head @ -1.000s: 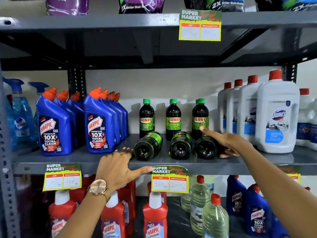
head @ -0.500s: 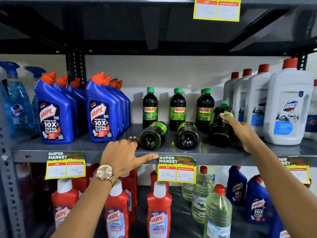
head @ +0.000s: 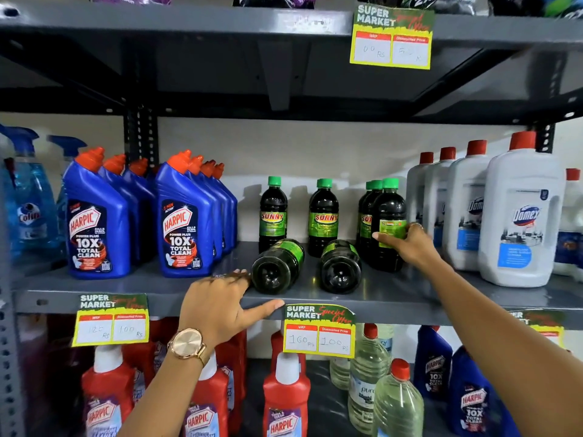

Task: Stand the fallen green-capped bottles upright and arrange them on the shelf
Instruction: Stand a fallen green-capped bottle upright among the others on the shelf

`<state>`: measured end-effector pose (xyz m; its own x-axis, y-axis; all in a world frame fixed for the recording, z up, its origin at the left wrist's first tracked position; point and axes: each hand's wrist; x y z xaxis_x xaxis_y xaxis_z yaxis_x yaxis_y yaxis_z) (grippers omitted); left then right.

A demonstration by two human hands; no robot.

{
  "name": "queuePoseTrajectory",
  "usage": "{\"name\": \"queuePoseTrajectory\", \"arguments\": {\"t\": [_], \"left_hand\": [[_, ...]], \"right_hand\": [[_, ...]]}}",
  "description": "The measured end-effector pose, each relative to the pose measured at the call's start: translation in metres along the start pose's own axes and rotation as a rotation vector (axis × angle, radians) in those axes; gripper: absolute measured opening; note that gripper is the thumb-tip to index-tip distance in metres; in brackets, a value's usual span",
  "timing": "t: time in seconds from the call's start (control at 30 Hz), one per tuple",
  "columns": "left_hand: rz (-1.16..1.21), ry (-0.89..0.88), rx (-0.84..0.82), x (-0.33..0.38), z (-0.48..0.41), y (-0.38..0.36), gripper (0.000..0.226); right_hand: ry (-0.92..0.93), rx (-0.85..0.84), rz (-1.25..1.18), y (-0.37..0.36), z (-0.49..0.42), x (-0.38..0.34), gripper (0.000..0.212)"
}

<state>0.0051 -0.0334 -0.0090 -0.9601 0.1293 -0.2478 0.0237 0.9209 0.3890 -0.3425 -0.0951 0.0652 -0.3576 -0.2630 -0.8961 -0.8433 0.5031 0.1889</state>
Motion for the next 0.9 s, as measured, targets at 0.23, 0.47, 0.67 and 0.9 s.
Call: {"name": "queuePoseTrajectory", "arguments": {"t": [0.23, 0.47, 0.67, 0.9], "left_hand": [[-0.001, 0.005, -0.016, -0.001, 0.001, 0.0, 0.077], [0.005, 0.022, -0.026, 0.004, 0.0, 0.005, 0.074], [0.007, 0.034, -0.045, 0.003, 0.0, 0.004, 0.074], [0.013, 0.032, -0.039, 0.004, -0.001, 0.004, 0.072]], "right_hand": [[-0.03, 0.027, -0.041, -0.013, 0.001, 0.011, 0.066], [0.076, 0.062, 0.126, -0.003, 0.01, 0.014, 0.073], [-0.014, -0.025, 0.0, -0.004, 0.01, 0.014, 0.029], [-0.008, -0.005, 0.046, -0.002, 0.004, 0.02, 0.083]]}}
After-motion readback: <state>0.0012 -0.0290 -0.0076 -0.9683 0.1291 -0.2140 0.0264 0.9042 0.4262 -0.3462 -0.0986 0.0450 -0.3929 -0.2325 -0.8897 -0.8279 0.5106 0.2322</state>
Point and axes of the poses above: each hand's wrist, its own z-axis away from the middle knuckle, its own y-axis out of the back of the hand, x = y × z, and after that the axes turned 15 degrees about -z, right-handed
